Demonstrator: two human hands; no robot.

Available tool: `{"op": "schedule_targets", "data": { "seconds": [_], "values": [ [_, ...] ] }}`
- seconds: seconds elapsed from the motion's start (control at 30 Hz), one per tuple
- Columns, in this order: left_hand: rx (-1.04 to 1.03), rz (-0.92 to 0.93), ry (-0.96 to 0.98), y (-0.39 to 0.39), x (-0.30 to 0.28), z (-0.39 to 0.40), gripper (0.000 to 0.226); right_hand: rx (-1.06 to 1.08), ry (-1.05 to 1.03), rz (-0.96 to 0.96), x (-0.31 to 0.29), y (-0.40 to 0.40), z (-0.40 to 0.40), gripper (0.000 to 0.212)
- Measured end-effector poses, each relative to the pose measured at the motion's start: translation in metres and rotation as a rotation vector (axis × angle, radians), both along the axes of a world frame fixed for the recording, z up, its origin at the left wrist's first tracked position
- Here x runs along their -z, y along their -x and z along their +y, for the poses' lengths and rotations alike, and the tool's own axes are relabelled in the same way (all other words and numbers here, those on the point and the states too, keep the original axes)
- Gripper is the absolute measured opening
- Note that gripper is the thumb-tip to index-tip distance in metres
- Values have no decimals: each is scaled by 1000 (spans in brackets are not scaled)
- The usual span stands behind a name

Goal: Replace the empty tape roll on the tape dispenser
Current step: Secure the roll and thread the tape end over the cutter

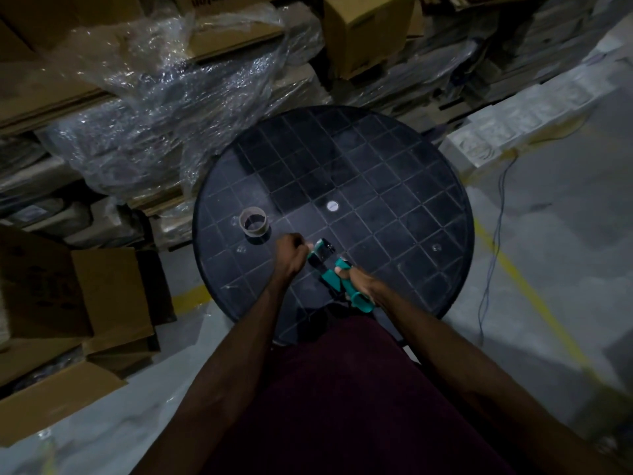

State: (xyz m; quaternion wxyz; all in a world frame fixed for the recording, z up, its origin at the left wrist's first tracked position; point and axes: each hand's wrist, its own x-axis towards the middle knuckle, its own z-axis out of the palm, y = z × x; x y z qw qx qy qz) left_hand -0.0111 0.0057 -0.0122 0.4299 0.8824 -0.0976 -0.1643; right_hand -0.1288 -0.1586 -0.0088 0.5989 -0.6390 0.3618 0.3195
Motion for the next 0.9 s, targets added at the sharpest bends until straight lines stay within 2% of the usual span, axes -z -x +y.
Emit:
{"op": "schedule_targets", "data": {
  "seconds": [0.1, 0.17, 0.23, 0.3, 0.37, 0.4, 0.43, 0.5, 0.6, 0.67, 0.73, 0.8, 0.9],
  "values": [
    [-12, 114, 28, -3, -8, -2, 19, 13, -119, 28, -5, 5, 2, 52],
    [-211, 421, 297, -9, -17, -3, 15, 56, -222, 42, -4, 5, 3, 57],
    [-372, 727, 637, -14, -24, -1, 27, 81, -306, 50, -4, 2, 4, 58],
    [-442, 815, 861, -18, -28, 3, 34, 114, -371, 45, -4, -3, 5, 60],
    [-520, 851, 1036, -21, -33, 4, 30, 161, -414, 27, -4, -8, 5, 62],
    [-558, 826, 1051, -22, -35, 5, 25, 172, -414, 12, -6, -9, 5, 63],
    [-586, 778, 1002, -24, -35, 6, 18, 177, -405, -2, -7, -10, 4, 62],
    [-561, 698, 741, -24, -37, 7, 7, 187, -386, -44, -10, -11, 3, 51],
    [-406, 733, 275, -7, -29, 6, 24, 183, -340, -74, -10, -14, 1, 19],
    [-212, 794, 123, 11, -25, 1, 30, 189, -298, -78, -12, -17, 0, 5],
    [-64, 869, 75, 24, -33, -4, 31, 217, -275, -93, -17, -23, 1, 5],
    [31, 939, 108, 31, -42, -10, 34, 238, -262, -119, -22, -31, 1, 7],
    [24, 1014, 285, 40, -46, -22, 20, 266, -293, -154, -31, -41, -1, 27]
  ]
}}
